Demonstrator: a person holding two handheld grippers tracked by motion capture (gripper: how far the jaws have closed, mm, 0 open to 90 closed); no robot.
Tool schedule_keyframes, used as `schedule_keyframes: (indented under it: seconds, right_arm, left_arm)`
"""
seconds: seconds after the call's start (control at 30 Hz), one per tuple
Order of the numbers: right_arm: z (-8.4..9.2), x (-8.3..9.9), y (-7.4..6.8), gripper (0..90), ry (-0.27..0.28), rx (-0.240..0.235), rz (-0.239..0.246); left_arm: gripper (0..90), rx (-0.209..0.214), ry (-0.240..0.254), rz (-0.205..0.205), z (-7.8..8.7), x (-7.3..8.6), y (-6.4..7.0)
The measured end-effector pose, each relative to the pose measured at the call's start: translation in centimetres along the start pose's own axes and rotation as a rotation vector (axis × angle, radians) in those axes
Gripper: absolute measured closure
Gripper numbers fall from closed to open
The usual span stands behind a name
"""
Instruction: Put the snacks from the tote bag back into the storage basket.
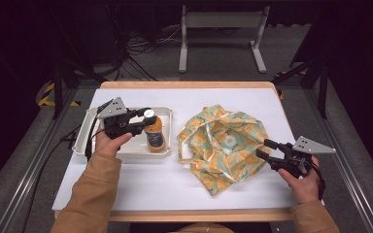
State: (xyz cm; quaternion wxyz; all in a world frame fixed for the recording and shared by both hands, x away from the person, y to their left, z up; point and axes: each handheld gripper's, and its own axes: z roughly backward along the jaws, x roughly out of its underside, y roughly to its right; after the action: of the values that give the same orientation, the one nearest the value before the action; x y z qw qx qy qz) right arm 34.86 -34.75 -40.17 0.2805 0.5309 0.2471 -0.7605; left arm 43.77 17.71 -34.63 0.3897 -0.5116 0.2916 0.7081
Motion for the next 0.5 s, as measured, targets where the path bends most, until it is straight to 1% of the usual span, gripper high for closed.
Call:
schedule_keyframes:
  seconds: [0.03, 0.07, 0.17, 0.23, 0.37, 0.5]
  right_arm:
    - [0.00, 0.01, 0.00, 44.6, 0.000, 0.000, -0.001]
    - [0.00, 0.01, 0.00, 44.5, 0.000, 0.000, 0.000]
    - [0.00, 0.00, 0.00, 44.5, 0.000, 0.001, -0.002]
    - [-0.01, 0.01, -0.01, 44.5, -0.002, 0.003, -0.002]
    - [-0.03, 0.03, 0.00, 44.5, -0.002, 0.004, -0.003]
    - [-0.03, 0.03, 0.00, 44.4, -0.002, 0.003, -0.002]
  left_arm:
    - [58.2, 0.002, -0.001, -0.007, -0.01, 0.06, -0.05]
    - [58.2, 0.005, -0.003, 0.000, -0.04, 0.16, -0.02]
    - [58.2, 0.010, -0.009, -0.002, -0.10, 0.40, -0.08]
    - [58.2, 0.012, -0.016, -0.011, -0.17, 0.56, -0.14]
    - [58.2, 0.016, -0.020, -0.005, -0.30, 0.81, -0.13]
    - [58.1, 0.031, -0.021, -0.007, -0.38, 1.03, -0.16]
